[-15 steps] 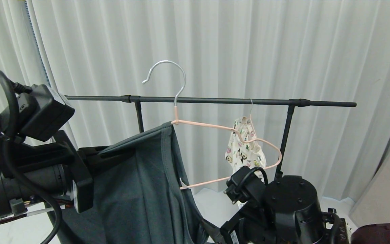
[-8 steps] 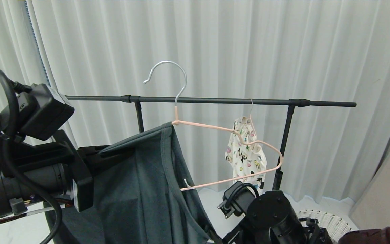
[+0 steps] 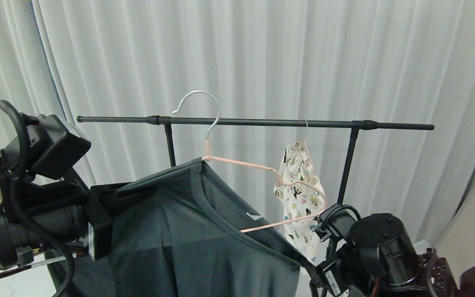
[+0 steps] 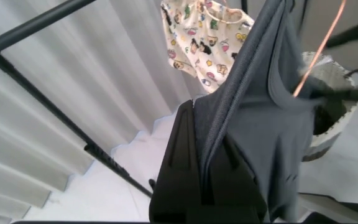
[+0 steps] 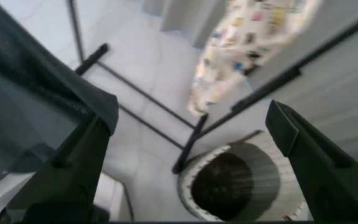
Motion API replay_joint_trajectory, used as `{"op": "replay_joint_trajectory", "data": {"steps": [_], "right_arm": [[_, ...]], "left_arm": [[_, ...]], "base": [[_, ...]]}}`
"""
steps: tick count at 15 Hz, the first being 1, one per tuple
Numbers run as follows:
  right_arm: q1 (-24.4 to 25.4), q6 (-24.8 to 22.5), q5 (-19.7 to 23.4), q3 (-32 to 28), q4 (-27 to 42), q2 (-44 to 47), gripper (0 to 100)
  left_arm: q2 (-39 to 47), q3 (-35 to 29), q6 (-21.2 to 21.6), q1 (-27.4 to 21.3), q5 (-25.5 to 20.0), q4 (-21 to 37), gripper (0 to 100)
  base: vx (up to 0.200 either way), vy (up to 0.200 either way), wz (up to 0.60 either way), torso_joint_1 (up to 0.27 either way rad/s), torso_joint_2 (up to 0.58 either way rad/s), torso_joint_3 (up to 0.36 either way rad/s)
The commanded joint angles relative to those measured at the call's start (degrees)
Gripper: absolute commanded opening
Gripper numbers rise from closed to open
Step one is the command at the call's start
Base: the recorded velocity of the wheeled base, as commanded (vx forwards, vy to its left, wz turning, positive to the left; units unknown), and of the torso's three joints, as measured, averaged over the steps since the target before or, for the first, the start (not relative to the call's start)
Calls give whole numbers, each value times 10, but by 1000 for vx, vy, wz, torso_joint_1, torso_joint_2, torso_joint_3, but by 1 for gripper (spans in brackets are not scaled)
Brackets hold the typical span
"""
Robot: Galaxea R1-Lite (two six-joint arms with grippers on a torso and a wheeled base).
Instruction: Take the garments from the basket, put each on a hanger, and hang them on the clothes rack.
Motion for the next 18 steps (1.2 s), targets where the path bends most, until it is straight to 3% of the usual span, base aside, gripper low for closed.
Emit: {"op": "replay_joint_trajectory", "data": {"steps": [1,4,11,13,16,18], "right_arm": [[-53,-8,-7,16,0,-51,100],[-91,-23,-6,17,-1,-74,100],[-99,-33,-1,16,3,-113,100],[-98,-34,1,15,13,-129,100],[-93,-36,29,15,28,-159,100],[-64,-35,56,17,28,-176,100]], "left_arm": [[-11,26,3,6,1,-13,0],[-31,85,5,11,2,-54,0],[-26,166,99,25,16,-56,0],[-5,172,111,25,50,-57,0],[10,158,106,24,51,-57,0],[14,147,103,22,51,-60,0]], "base": [[0,0,0,0,0,0],[0,0,0,0,0,0],[0,0,0,0,0,0],[0,0,0,0,0,0],[0,0,0,0,0,0],[0,0,0,0,0,0]]}}
